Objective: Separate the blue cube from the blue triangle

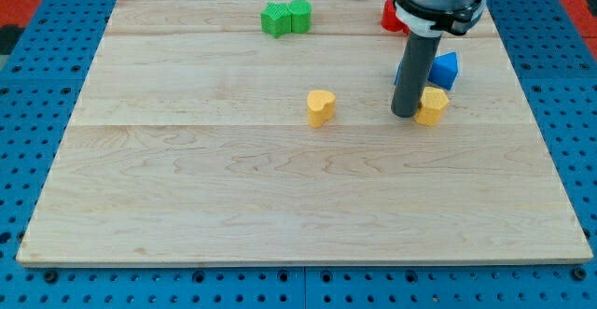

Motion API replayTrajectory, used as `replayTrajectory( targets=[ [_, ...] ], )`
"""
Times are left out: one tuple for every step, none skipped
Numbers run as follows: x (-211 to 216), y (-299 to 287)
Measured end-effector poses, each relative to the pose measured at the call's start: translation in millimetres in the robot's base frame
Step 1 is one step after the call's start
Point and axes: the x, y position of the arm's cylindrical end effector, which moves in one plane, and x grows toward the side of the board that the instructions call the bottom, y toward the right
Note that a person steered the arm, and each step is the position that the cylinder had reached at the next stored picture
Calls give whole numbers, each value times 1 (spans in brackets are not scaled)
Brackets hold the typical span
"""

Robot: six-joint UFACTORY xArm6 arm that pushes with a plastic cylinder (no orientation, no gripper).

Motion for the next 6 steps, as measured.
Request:
replayTrajectory(
  targets=[
    [18, 3],
    [27, 66],
    [27, 84],
    [16, 84],
    [-2, 84],
    [-20, 84]
  ],
)
